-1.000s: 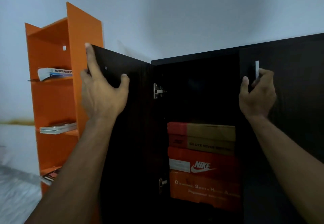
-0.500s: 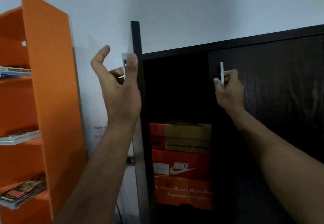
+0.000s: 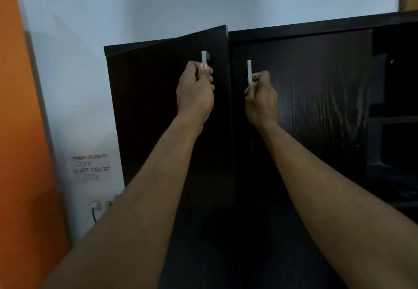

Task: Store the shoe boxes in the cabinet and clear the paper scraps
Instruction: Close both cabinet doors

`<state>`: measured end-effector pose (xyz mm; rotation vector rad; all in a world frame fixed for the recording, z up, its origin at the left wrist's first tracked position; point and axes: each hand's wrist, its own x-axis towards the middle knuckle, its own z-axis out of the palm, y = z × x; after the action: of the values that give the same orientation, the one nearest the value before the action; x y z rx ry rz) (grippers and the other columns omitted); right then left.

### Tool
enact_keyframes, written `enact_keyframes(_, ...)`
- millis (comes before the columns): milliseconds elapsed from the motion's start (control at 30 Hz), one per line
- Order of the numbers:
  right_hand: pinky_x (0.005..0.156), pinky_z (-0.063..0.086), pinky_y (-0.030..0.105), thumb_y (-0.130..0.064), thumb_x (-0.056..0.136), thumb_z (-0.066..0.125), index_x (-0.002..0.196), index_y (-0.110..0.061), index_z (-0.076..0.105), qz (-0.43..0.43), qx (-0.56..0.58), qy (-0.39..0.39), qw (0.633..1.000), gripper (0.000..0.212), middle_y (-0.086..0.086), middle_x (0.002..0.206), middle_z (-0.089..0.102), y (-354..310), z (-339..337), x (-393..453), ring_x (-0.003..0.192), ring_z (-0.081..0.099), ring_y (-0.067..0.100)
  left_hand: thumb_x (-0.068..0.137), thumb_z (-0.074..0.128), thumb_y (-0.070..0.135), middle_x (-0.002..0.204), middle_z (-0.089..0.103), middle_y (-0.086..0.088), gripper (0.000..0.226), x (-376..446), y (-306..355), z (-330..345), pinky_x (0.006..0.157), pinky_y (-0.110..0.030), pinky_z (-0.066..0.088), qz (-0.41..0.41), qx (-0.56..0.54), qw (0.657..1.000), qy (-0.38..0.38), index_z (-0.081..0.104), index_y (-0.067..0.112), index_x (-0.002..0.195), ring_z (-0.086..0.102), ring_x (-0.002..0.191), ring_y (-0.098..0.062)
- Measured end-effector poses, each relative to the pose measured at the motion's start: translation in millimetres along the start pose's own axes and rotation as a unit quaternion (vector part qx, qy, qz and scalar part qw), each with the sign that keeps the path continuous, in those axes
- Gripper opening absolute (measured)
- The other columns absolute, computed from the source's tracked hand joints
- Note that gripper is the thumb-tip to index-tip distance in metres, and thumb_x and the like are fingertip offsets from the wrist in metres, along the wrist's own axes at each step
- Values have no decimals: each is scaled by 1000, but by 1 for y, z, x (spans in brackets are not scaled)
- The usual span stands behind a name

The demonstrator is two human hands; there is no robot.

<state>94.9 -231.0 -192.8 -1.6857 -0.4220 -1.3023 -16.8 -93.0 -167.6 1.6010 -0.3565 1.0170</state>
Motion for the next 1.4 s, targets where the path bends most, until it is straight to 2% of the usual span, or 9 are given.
enact_keyframes(200,64,51,40,-9,105,42,114,-5,53,-19,-19,19,999,14,14,93,67,3,3,1,80,64,26,108,42,27,106,62,0,19,34,-33,29,79,-28,55,-43,46,998,-21,60,20,109,60,87,-10)
enact_keyframes(333,68,54,42,-9,105,42,112,-7,53,-21,-21,22,999,13,15,93,68,5,4,1,81,66,27,107,44,26,116,61,-5,17,43,-46,41,83,-29,57,-18,71,997,7,59,19,107,63,98,-16)
enact_keyframes(533,74,62,41,-11,106,47,107,-8,56,-3,-3,13,1000,10,11,95,69,4,-2,-5,86,69,23,105,50,31,116,64,-4,16,45,-50,32,74,-25,55,-35,113,993,-23,62,21,106,64,93,-13)
enact_keyframes(667,79,60,25,-6,102,51,99,-12,62,45,-2,4,999,13,8,103,71,-4,-12,-11,95,71,20,100,58,38,119,61,-1,12,31,-58,19,91,-33,56,-76,135,987,-45,60,27,95,62,98,-12)
enact_keyframes(767,83,55,19,1,96,50,100,-16,66,87,-33,26,995,24,3,105,72,-11,-19,-25,99,69,15,98,61,36,121,59,-1,10,10,-69,9,93,-35,55,-89,129,985,-74,58,28,102,61,100,-13)
enact_keyframes(867,96,55,26,-2,97,56,108,-18,65,113,-47,28,992,21,1,111,68,-8,-30,-64,103,65,15,95,64,32,121,59,-1,19,-19,-90,-2,94,-36,54,-85,138,981,-109,57,27,111,60,103,-14)
enact_keyframes(1000,98,49,27,-13,100,61,115,-11,63,125,-100,-20,987,16,6,121,62,6,-50,-140,105,59,14,90,66,28,108,66,1,16,-68,-128,-16,94,-38,54,-60,143,979,-134,63,24,105,63,99,-15)
enact_keyframes(1167,87,54,27,-11,97,64,105,-9,67,139,-147,-69,977,10,11,107,65,28,-68,-246,77,60,9,92,69,21,102,68,2,15,-137,-181,-36,70,-15,43,-67,112,975,-181,67,17,106,63,89,-10)
enact_keyframes(1400,83,57,34,-16,96,61,106,-19,67,200,-203,-182,941,12,4,104,65,56,-82,-400,80,67,17,94,68,18,103,68,0,14,-264,-280,-76,80,-20,51,-112,107,940,-304,67,17,108,64,92,-11)
